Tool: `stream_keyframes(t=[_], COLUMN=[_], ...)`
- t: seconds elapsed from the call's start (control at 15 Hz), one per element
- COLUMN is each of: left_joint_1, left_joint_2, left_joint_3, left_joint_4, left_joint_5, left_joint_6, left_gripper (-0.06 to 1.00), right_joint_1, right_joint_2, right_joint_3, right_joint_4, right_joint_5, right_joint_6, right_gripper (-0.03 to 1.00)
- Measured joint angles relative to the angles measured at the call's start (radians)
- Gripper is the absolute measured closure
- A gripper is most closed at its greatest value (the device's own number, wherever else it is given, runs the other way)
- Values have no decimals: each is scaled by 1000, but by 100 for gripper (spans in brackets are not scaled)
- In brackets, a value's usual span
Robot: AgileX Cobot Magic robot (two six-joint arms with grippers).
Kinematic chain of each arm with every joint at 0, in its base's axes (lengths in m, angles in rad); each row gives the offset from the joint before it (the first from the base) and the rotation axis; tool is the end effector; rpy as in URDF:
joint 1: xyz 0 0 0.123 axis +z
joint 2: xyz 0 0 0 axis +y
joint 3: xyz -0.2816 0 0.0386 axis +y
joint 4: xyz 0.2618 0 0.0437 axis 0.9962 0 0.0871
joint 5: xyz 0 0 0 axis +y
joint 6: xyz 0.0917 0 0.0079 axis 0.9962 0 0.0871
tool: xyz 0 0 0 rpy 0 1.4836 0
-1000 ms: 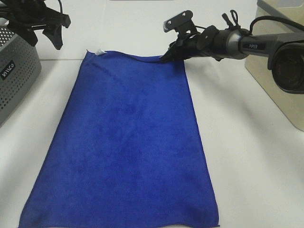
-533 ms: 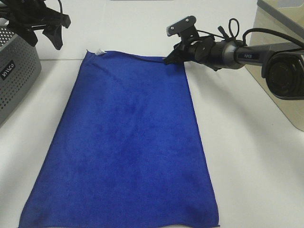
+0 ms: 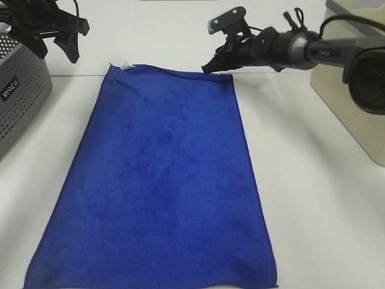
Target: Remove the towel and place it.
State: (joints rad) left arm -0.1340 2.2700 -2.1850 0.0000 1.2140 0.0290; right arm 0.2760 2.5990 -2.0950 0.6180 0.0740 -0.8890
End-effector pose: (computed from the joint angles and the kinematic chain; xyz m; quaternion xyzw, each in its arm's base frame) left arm 0.5030 -0.0678 0.2488 0.0801 0.9807 -0.0094 0.1783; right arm 0.5695 0.1655 0.1049 -0.2419 0.8191 0.0193 0.5198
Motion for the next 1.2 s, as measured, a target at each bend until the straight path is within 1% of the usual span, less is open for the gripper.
stream_keyframes(t=[0.07,0.13,0.2,0.27,0.33,0.4,0.47,0.53,0.6,0.67,0.73,0.8,0.87,1.0,1.07,1.13,1.2], left_joint_1=[0,0,0,0,0,0,0,0,1,7,21,40,65,111,129,146,149], left_joint_2=[0,0,0,0,0,-1,-6,-18,-65,-100,-137,-176,-215,-292,-351,-454,-487], left_joint_3=[0,0,0,0,0,0,0,0,0,0,0,0,0,12,48,167,207], left_joint_4=[0,9,10,9,0,0,0,0,0,0,0,0,0,0,0,7,8], left_joint_5=[0,0,0,0,0,0,0,0,1,1,2,2,3,2,0,0,1], left_joint_6=[0,0,0,0,0,0,0,0,0,1,1,1,1,1,1,1,4], left_gripper=[32,30,27,22,18,15,14,14,14,14,14,14,14,14,14,14,14], right_joint_1=[0,0,0,0,1,1,1,1,0,-2,-9,-28,-54,-113,-128,-129,-129], right_joint_2=[-54,-113,-163,-214,-264,-308,-350,-391,-456,-502,-543,-587,-624,-694,-731,-803,-835], right_joint_3=[0,0,0,0,0,0,0,0,0,0,0,0,0,0,8,47,71], right_joint_4=[0,-1,-2,-17,-53,-112,-185,-257,-366,-436,-475,-487,-487,-479,-481,-478,-472], right_joint_5=[169,306,411,494,550,605,664,734,849,916,984,1051,1107,1136,1138,1138,1138], right_joint_6=[9,48,137,231,319,408,481,557,655,719,786,833,860,876,889,889,889], right_gripper=[67,66,63,56,45,33,25,22,20,20,20,20,21,21,21,22,22])
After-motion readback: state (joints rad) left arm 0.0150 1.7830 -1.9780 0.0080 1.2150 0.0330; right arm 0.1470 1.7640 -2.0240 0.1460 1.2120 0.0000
